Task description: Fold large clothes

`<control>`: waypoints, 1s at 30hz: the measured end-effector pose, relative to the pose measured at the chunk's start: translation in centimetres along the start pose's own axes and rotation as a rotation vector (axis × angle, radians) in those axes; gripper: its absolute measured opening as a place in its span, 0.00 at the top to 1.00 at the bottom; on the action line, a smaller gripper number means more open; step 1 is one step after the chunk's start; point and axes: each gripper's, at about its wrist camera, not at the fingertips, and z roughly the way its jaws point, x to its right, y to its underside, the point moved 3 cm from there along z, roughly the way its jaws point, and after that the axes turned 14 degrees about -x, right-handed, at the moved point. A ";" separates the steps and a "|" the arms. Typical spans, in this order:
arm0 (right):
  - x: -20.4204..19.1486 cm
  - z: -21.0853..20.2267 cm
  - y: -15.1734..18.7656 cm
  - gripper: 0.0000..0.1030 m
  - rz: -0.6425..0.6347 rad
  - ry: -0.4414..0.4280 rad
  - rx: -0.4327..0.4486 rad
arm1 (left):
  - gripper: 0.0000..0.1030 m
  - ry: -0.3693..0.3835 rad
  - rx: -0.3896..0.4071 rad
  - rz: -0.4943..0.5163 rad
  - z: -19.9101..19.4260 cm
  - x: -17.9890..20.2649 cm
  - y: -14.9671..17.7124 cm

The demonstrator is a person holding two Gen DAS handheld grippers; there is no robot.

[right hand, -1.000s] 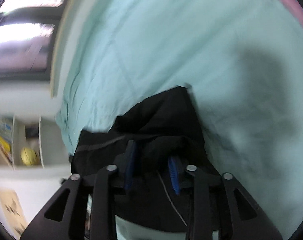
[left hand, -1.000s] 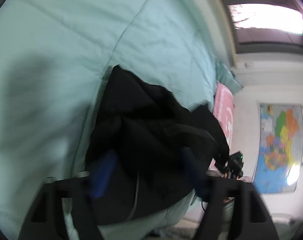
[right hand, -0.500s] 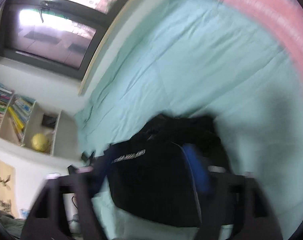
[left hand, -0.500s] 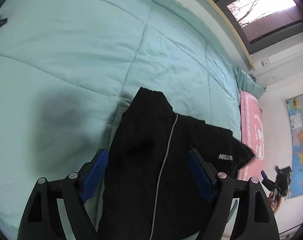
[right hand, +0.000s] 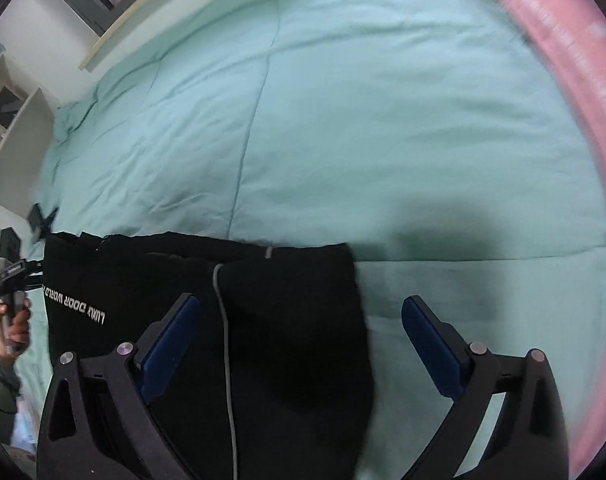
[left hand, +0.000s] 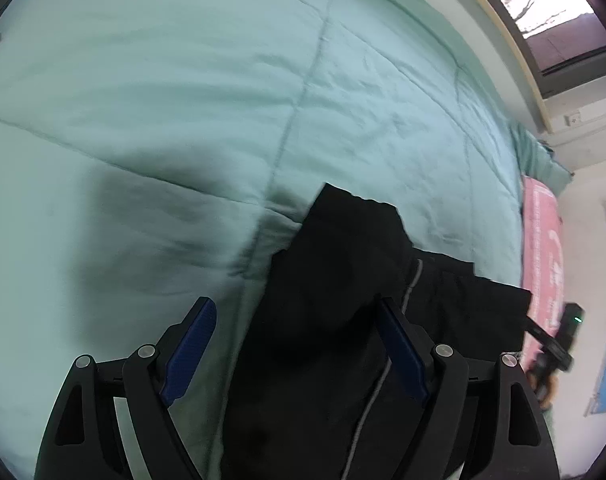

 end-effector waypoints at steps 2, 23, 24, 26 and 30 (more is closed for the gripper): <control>-0.1 1.1 -0.4 0.61 -0.005 -0.042 -0.012 | 0.20 0.054 -0.017 0.011 0.4 0.2 -0.1; -1.9 2.1 -3.8 0.89 0.015 0.259 0.034 | 0.90 -0.173 0.099 -0.059 2.7 0.5 -3.4; -1.1 4.0 -3.7 0.89 0.041 0.243 -0.005 | 0.87 -0.189 0.083 -0.071 4.6 -0.2 -3.7; -0.1 6.2 -3.5 0.87 0.093 0.204 -0.048 | 0.85 -0.224 0.073 -0.062 5.4 -0.2 -4.2; -0.3 3.7 -3.5 0.75 0.109 0.209 -0.015 | 0.61 -0.270 0.076 -0.010 2.8 0.7 -4.3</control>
